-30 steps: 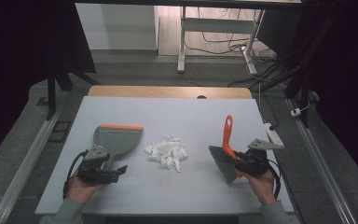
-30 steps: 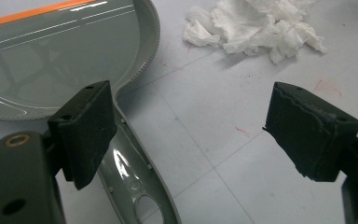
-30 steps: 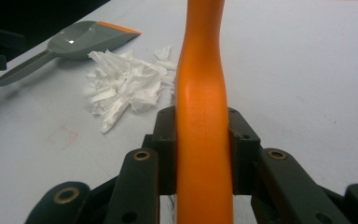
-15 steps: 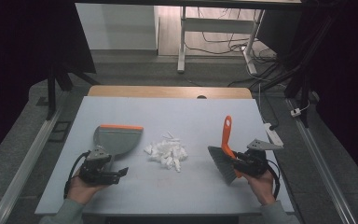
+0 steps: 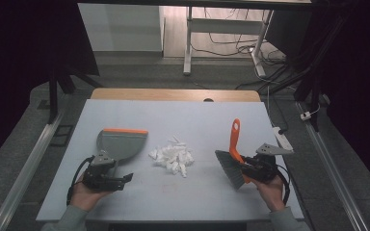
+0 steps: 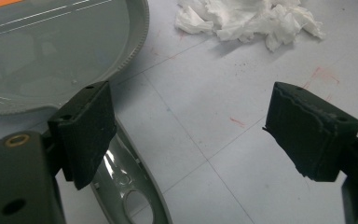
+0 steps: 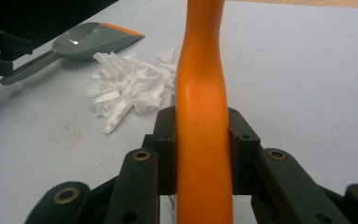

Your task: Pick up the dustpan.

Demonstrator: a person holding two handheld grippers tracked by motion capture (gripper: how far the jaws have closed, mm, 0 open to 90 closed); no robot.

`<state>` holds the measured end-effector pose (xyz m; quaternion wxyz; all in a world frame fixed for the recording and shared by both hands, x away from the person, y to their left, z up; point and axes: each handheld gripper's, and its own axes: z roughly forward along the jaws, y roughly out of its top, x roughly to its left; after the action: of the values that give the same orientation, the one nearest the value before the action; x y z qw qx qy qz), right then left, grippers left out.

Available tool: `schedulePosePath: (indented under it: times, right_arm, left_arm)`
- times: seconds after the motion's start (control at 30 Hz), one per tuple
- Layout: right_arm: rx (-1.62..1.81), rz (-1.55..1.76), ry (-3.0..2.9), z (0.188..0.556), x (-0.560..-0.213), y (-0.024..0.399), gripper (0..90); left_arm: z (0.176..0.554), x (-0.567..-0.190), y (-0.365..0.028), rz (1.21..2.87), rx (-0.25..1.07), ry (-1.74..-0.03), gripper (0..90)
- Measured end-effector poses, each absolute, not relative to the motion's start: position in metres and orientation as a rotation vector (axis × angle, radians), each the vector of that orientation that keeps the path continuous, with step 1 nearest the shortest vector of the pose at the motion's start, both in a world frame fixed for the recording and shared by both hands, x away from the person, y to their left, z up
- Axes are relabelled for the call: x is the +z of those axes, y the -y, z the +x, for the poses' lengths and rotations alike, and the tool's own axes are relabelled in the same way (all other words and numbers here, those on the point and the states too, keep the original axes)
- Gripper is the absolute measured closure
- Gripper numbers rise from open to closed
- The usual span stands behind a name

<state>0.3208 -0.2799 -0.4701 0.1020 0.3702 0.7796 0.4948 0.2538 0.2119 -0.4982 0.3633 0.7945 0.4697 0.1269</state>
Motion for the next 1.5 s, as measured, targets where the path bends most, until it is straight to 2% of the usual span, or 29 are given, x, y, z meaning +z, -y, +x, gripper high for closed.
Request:
schedulePosePath:
  times: [0.27,0.57,0.77,1.23,1.5]
  right_arm:
    - [1.463,1.092,-2.296,0.320,-0.469,0.280,70.0]
    - [1.472,1.083,-2.298,0.320,-0.467,0.281,70.0]
    - [1.481,1.094,-2.289,0.321,-0.467,0.283,70.0]
    - [1.478,1.095,-2.294,0.322,-0.468,0.282,70.0]
    - [1.482,1.094,-2.293,0.321,-0.468,0.282,70.0]
  left_arm:
    - [0.254,-0.495,-0.213,2.043,0.331,-1.201,17.1]
    - [0.252,-0.473,-0.213,2.047,0.371,-1.177,17.7]
    - [0.257,-0.466,-0.211,2.119,0.301,-1.173,17.6]
    - [0.281,-0.456,-0.218,2.208,0.272,-1.285,21.1]
    - [0.287,-0.461,-0.228,2.170,0.283,-1.419,17.0]
